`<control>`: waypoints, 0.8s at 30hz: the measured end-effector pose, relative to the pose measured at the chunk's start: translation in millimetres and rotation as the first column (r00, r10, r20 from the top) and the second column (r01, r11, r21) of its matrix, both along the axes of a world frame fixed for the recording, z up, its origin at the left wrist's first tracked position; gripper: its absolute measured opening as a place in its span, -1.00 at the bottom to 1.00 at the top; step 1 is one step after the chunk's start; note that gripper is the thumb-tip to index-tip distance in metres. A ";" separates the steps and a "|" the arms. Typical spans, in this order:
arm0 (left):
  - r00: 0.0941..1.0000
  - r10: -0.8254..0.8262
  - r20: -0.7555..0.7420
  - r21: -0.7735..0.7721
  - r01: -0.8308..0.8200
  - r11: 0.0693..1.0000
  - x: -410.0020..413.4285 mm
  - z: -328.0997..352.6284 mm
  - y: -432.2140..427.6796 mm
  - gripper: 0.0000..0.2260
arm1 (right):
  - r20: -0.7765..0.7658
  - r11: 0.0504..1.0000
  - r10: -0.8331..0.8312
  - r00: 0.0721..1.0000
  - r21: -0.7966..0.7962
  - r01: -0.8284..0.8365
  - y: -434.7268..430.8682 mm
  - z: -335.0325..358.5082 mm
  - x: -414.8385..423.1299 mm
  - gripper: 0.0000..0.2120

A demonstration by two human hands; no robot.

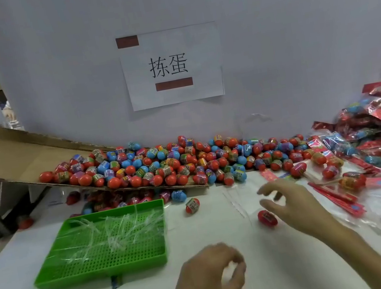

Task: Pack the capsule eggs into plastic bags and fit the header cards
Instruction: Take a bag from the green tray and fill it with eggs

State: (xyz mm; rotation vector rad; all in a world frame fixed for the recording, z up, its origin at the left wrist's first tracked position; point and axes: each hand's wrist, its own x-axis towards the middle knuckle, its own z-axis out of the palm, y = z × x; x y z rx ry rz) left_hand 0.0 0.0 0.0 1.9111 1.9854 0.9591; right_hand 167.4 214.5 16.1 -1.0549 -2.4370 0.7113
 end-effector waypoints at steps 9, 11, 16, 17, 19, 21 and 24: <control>0.968 0.055 -0.246 -0.108 -0.084 0.991 -18.6 -27.1 115.2 -0.62 | 0.064 0.969 -0.247 0.967 0.030 0.245 25.5 -41.4 -49.5 -0.79; 0.969 0.089 -0.230 -0.080 -0.110 0.991 -21.3 -36.3 119.4 -0.64 | -0.021 0.965 -0.264 0.964 -0.001 0.264 23.2 -41.8 -48.4 -0.86; 0.974 0.153 -0.166 -0.046 -0.163 0.986 -22.9 -52.2 116.7 -0.61 | -0.155 0.959 -0.280 0.947 -0.093 0.269 23.6 -43.2 -47.6 -0.74; 0.975 0.155 -0.159 -0.044 -0.164 0.986 -22.6 -50.9 116.3 -0.62 | -0.172 0.953 -0.291 0.941 -0.136 0.270 24.8 -42.9 -47.9 -0.69; 0.977 0.165 -0.138 -0.045 -0.173 0.984 -21.3 -48.5 114.2 -0.63 | -0.208 0.942 -0.314 0.927 -0.187 0.277 28.0 -44.4 -46.5 -0.68; 0.978 0.169 -0.125 -0.045 -0.176 0.983 -20.3 -47.5 112.9 -0.62 | -0.240 0.937 -0.338 0.910 -0.178 0.301 29.8 -46.3 -43.8 -0.74; 0.984 0.175 -0.039 -0.037 -0.177 0.984 -22.1 -49.4 111.6 -0.58 | -0.278 0.929 -0.368 0.887 -0.151 0.338 29.0 -49.1 -41.7 -0.82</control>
